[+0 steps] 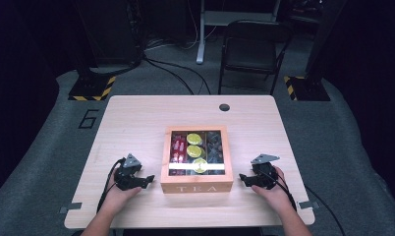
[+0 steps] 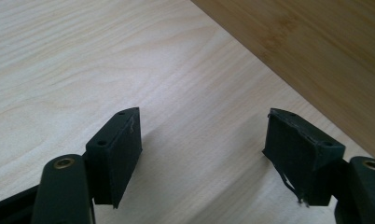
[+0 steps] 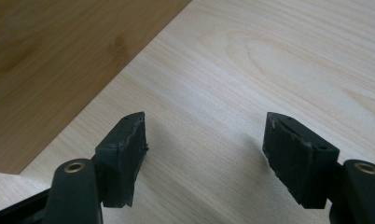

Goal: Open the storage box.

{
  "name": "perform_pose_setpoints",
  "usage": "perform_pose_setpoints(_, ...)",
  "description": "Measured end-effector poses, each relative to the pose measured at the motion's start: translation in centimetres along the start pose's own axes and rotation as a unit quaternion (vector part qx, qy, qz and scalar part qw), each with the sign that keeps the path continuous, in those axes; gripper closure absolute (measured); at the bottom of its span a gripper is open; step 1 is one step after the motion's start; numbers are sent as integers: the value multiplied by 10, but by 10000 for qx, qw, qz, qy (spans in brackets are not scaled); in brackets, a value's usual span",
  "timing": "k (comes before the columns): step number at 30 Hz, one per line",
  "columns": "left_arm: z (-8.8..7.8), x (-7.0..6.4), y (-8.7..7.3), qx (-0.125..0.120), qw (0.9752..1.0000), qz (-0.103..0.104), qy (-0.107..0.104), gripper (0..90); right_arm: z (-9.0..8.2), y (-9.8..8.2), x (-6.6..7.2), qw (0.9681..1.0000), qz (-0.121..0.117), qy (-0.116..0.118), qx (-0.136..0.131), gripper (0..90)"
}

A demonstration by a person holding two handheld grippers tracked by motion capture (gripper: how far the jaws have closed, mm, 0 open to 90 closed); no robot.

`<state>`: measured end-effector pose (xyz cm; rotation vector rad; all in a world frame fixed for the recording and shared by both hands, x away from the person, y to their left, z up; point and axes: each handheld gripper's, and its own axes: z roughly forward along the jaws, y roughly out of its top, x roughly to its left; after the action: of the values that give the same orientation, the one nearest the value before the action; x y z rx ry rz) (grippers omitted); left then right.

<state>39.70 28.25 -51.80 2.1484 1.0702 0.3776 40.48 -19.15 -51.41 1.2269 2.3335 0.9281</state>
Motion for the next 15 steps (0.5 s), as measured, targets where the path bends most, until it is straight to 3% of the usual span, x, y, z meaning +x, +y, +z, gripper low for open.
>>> perform_pose_setpoints(5,-5,-2,2,32,9998,-208,-22,302,-6,2,1,9999,-11,49,-116,319)
perform_pose_setpoints(7,-9,-2,4,-41,9995,-296,-35,312,-12,3,3,9996,-123,93,-234,327)
perform_pose_setpoints(15,-21,-10,8,-242,9994,-233,-5,312,-20,5,8,9992,-98,168,-351,353)
